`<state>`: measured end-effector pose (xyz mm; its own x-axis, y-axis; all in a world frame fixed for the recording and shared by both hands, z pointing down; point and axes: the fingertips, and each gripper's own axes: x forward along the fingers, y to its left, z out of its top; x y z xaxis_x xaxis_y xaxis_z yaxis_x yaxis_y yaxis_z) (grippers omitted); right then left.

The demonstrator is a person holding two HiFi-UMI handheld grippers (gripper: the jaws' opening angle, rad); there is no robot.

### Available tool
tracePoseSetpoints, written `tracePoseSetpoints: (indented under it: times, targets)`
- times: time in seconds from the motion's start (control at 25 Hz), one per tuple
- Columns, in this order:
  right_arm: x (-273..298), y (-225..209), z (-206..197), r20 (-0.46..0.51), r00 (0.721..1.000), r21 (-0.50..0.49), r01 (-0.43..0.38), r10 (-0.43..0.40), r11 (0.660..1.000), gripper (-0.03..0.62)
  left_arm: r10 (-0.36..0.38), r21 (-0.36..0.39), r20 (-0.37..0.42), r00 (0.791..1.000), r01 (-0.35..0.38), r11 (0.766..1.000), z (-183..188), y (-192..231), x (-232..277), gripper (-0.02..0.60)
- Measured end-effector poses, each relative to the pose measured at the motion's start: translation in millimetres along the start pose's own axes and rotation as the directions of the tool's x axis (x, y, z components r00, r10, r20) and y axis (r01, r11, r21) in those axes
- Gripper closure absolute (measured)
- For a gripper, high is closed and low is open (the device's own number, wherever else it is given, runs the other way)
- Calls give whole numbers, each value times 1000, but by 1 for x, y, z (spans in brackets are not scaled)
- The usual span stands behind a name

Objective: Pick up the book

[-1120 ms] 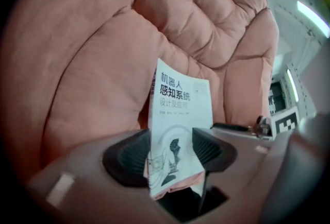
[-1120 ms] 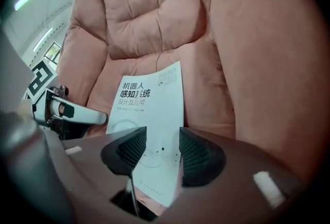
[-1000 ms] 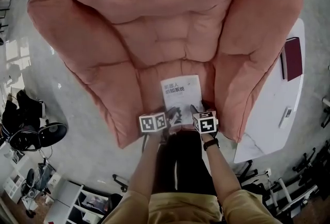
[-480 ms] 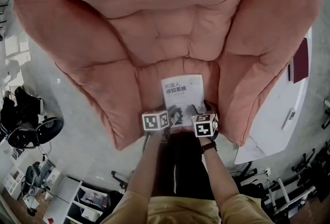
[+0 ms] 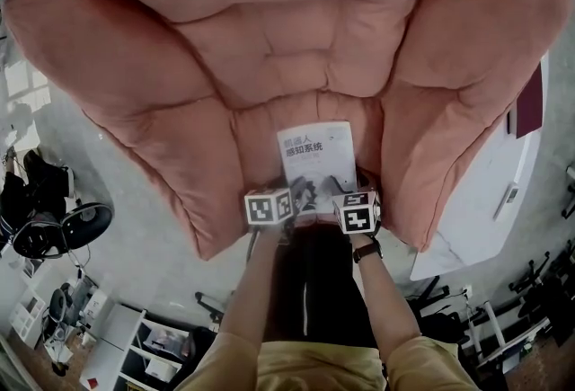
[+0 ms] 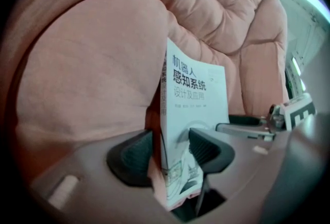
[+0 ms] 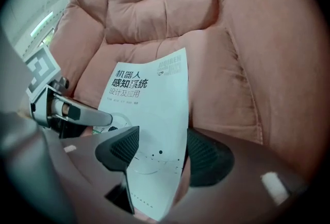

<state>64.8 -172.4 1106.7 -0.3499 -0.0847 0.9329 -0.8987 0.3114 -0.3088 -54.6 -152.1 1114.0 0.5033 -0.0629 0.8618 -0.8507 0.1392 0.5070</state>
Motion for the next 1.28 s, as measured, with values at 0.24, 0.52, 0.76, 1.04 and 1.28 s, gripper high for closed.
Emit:
tracePoseSetpoints:
  times: [0.24, 0.52, 0.76, 1.04, 1.28]
  targets:
    - [17, -7, 1, -26, 996, 77, -82, 84, 994, 208, -93, -12, -52, 994, 93, 996, 1, 2, 8, 341]
    - [-2, -12, 9, -3, 997, 185, -76, 78, 980, 408, -65, 49, 3, 998, 64, 997, 5, -12, -7, 488]
    - [-28, 0, 19, 28, 995, 221, -100, 96, 970, 529, -69, 26, 85, 994, 67, 997, 11, -29, -32, 534]
    - [-72, 13, 27, 91, 994, 232, -88, 68, 969, 533, -32, 73, 160, 987, 21, 997, 14, -54, -77, 537]
    - [-126, 46, 50, 196, 977, 214, -130, 88, 968, 586, -112, 153, 222, 969, 79, 985, 26, -97, -130, 531]
